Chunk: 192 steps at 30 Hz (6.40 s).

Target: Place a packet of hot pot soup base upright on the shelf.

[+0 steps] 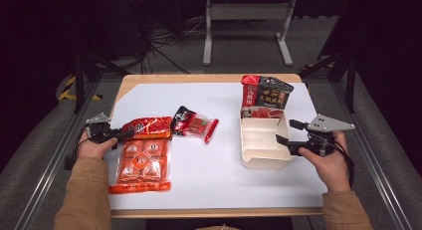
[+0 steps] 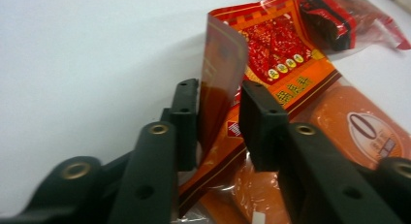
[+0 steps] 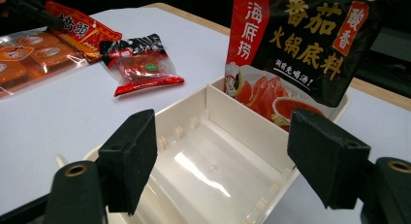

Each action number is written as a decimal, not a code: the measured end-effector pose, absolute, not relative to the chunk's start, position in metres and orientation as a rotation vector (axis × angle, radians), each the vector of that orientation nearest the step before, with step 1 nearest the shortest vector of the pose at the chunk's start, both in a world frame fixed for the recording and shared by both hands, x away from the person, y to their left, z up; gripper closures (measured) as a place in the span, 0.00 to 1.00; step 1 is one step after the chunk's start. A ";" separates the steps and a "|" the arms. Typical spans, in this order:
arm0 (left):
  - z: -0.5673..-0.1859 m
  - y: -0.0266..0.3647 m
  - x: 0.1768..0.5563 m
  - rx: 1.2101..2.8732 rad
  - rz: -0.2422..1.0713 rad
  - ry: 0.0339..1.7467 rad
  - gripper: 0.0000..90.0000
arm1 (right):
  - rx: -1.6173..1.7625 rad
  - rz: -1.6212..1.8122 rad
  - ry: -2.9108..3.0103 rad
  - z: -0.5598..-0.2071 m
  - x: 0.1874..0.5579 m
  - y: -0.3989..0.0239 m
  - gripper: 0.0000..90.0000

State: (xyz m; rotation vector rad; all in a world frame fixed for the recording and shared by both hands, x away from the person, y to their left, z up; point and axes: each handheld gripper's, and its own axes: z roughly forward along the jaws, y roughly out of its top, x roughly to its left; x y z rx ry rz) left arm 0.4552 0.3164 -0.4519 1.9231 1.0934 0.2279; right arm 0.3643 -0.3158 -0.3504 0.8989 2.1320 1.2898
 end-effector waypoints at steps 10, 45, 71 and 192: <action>-0.453 0.317 0.456 1.933 0.268 1.133 0.99 | 0.895 1.288 2.134 -0.350 0.364 -0.314 0.30; -0.380 0.330 0.407 1.728 0.290 1.116 1.00 | 0.816 1.394 2.221 -0.334 0.368 -0.291 0.62; -0.304 0.298 0.355 1.675 0.366 0.821 1.00 | 0.805 1.450 2.228 -0.325 0.360 -0.286 0.66; -0.309 0.187 0.364 1.766 0.283 0.508 0.37 | 0.356 1.679 2.308 -0.201 0.372 -0.213 1.00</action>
